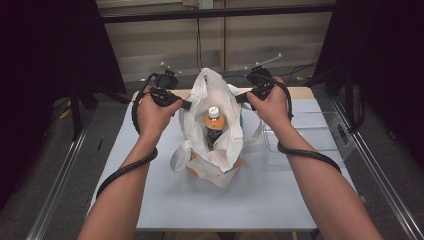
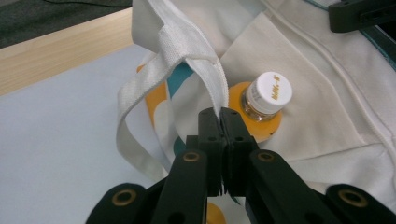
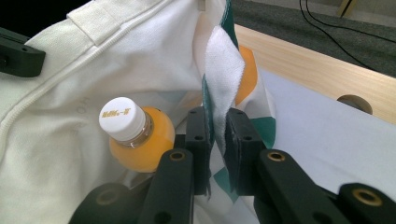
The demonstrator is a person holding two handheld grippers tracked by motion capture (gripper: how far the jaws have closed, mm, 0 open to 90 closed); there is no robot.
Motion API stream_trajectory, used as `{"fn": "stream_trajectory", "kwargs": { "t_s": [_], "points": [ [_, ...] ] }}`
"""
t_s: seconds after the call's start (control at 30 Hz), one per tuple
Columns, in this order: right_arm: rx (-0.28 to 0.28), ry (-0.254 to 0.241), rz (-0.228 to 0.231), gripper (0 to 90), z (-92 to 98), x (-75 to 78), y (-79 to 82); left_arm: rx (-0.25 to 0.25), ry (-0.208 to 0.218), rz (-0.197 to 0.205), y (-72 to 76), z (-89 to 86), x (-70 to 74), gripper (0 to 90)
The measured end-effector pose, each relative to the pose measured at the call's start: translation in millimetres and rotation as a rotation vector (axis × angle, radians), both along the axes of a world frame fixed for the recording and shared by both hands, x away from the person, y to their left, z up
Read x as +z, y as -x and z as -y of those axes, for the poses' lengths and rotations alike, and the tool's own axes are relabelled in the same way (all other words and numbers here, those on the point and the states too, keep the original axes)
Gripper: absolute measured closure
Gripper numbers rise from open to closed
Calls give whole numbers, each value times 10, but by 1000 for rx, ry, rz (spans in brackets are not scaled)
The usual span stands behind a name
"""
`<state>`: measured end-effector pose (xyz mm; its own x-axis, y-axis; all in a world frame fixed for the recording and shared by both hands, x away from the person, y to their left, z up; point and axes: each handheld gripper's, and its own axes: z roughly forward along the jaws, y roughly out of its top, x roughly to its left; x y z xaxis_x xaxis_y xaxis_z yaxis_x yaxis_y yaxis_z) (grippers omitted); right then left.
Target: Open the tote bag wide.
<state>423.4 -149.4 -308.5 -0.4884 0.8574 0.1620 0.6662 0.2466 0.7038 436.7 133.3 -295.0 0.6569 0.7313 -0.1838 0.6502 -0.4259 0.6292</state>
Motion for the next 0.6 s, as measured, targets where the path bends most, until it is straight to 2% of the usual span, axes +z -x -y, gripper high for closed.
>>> {"fn": "stream_trajectory", "kwargs": {
  "t_s": [0.03, 0.17, 0.6],
  "points": [
    [-12, 4, -6, 813, 13, -15, -13, 19, 6, 2, -9, 0, -10, 881],
    [-19, -1, -9, 814, 44, -45, -39, 14, -11, 3, -34, -25, -25, 881],
    [-36, 0, -12, 814, 123, -137, -107, 33, -18, 8, -99, -75, -85, 881]
  ]
}}
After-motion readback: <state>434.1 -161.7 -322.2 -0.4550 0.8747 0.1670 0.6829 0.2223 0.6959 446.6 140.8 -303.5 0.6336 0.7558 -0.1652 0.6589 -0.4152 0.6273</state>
